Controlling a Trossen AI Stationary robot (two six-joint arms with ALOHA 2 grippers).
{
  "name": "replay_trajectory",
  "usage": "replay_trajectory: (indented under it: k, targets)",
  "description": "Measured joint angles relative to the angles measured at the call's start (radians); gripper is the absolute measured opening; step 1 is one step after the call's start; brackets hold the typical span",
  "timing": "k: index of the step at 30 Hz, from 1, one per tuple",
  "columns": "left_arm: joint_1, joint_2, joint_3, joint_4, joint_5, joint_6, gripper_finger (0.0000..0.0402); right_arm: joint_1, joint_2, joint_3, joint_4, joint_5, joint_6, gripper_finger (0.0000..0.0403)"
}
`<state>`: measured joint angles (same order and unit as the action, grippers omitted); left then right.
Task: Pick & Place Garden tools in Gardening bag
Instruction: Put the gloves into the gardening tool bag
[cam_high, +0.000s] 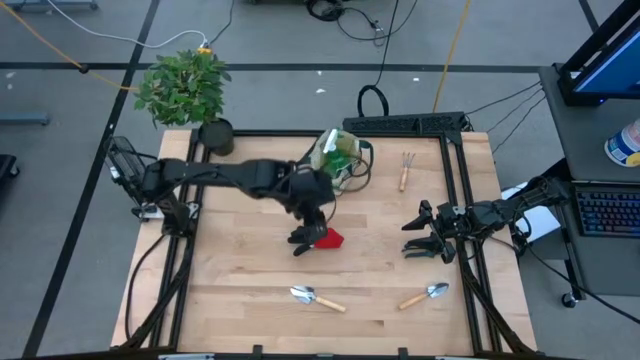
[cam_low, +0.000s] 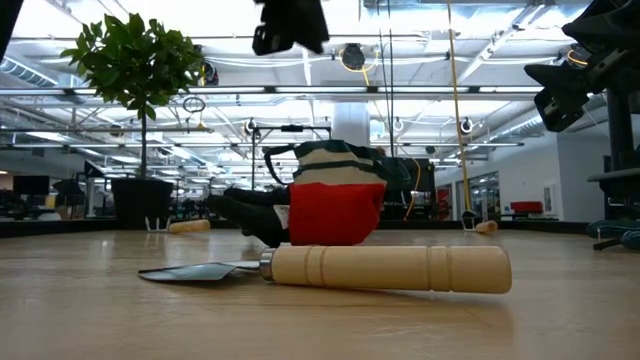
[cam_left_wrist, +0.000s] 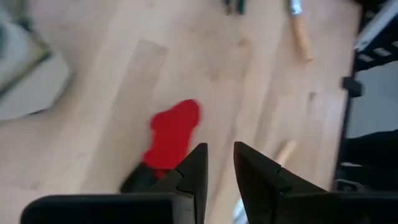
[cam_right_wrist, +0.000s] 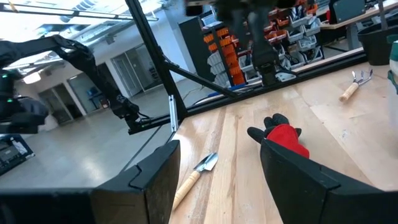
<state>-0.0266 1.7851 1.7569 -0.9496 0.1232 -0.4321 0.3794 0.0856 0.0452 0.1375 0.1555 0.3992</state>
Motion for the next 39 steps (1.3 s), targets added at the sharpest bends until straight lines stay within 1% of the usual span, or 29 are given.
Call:
replay_trajectory:
  k: [4,9,14,17,21,27,32,35,39]
  targets:
    - [-0.05,0.002,0.0,0.038,-0.015,-0.059,0.0081,0.0,0.0,0.0,0.0,0.0,0.0,0.0215]
    - [-0.061,0.016,0.0,0.012,-0.071,-0.188,0.0081,0.0,0.0,0.0,0.0,0.0,0.0,0.0215]
    - [-0.06,0.023,0.0,0.017,-0.078,-0.214,0.0087,0.0,0.0,0.0,0.0,0.0,0.0,0.0215]
    - [-0.06,0.022,0.001,0.02,-0.09,-0.218,0.0103,0.0,0.0,0.0,0.001,0.0,0.0,0.0215]
    - [-0.062,0.022,0.0,0.019,-0.123,-0.219,0.015,0.0,0.0,0.0,0.0,0.0,0.0,0.0215]
    - [-0.063,0.023,0.0,0.019,-0.14,-0.215,0.0252,0.0,0.0,0.0,0.0,0.0,0.0,0.0215]
    - [-0.064,0.023,0.0,0.019,-0.154,-0.173,0.0329,0.0,0.0,0.0,0.0,0.0,0.0,0.0215]
    - [-0.065,0.032,0.001,0.021,-0.196,-0.174,0.0361,0.0,0.0,0.0,0.0,0.0,0.0,0.0215]
    - [-0.077,0.049,0.0,0.024,-0.248,-0.161,0.0386,0.0,0.0,0.0,0.001,0.0,0.0,0.0215]
